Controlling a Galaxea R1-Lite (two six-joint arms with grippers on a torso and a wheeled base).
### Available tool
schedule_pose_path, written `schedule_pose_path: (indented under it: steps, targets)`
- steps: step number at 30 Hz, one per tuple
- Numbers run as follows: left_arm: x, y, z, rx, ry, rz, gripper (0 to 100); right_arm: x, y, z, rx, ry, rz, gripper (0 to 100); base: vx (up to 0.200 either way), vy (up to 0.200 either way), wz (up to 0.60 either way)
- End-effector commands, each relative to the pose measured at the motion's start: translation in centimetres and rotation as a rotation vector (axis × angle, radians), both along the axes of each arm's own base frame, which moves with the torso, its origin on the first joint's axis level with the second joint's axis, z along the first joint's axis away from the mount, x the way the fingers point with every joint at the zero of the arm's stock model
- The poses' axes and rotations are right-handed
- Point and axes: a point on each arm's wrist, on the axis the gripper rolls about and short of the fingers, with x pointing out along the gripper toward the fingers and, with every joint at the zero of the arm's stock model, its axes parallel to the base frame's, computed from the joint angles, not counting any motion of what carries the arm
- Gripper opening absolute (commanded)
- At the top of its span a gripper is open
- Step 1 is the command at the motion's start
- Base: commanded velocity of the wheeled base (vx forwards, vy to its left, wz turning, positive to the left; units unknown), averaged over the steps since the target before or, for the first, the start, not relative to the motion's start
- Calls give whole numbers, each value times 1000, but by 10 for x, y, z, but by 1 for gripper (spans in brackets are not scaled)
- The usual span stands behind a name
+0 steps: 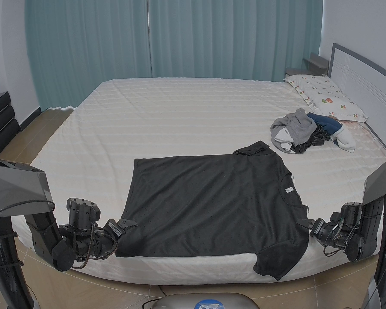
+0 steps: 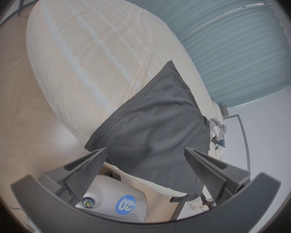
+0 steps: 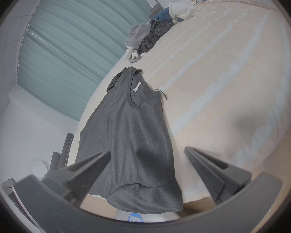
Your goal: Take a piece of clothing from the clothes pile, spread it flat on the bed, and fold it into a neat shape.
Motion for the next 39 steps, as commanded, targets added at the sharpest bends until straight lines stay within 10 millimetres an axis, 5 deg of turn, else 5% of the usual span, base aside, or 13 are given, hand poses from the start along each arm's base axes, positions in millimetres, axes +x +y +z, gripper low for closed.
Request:
schedule_pose_path:
  steps: [1,39]
  targets:
    - [0,0,-1,0,2,0,100,2,1,-9,0,15,3,0,0,0,0]
    - [0,0,-1,1,3,0,100,-25,-27,1,-13,60,-84,0,0,0,0]
